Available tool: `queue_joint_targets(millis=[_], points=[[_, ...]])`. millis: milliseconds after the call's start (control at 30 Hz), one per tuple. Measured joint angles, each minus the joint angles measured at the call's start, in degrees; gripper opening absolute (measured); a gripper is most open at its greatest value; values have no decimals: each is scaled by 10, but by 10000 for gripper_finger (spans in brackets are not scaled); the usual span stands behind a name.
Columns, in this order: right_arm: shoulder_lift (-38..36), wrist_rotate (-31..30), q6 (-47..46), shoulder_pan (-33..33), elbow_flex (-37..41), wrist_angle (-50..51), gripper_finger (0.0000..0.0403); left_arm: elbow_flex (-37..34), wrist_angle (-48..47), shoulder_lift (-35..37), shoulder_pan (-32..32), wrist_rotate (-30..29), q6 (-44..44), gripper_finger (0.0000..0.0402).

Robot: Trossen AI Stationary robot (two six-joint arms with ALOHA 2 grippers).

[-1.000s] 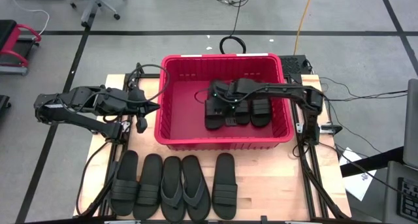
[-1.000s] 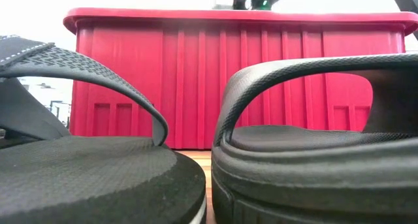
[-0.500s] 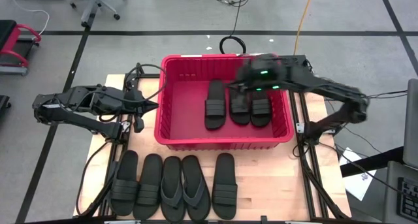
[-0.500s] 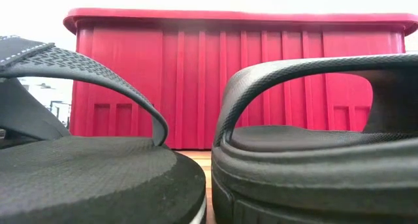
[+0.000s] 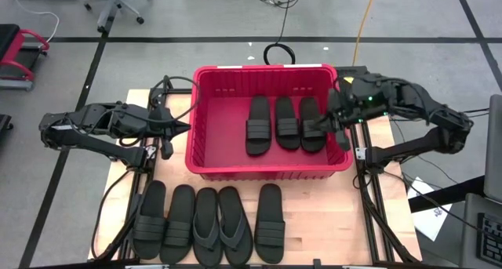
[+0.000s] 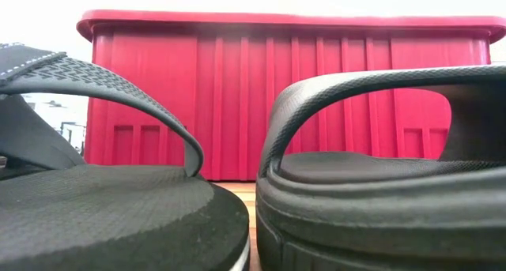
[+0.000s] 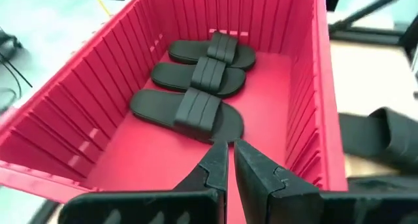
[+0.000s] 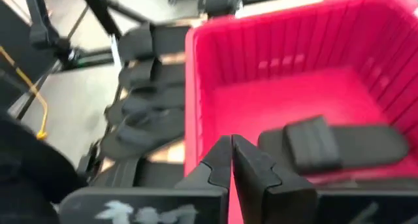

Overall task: Pick and place slides into bin
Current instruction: Put the black slipper into the red bin

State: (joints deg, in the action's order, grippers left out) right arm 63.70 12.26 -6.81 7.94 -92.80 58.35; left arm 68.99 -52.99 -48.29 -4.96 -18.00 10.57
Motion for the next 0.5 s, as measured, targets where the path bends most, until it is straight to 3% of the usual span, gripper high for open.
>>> queue_joint_targets(millis=[167, 333, 500], points=[[7, 0, -13, -37, 14, 14, 57, 0, 20, 0, 0, 0, 87, 26], [4, 4, -17, -89, 88, -22, 107, 0, 56, -2, 0, 14, 163, 26], [0, 69, -28, -126, 190, -92, 150, 0, 111, -2, 0, 42, 204, 26]])
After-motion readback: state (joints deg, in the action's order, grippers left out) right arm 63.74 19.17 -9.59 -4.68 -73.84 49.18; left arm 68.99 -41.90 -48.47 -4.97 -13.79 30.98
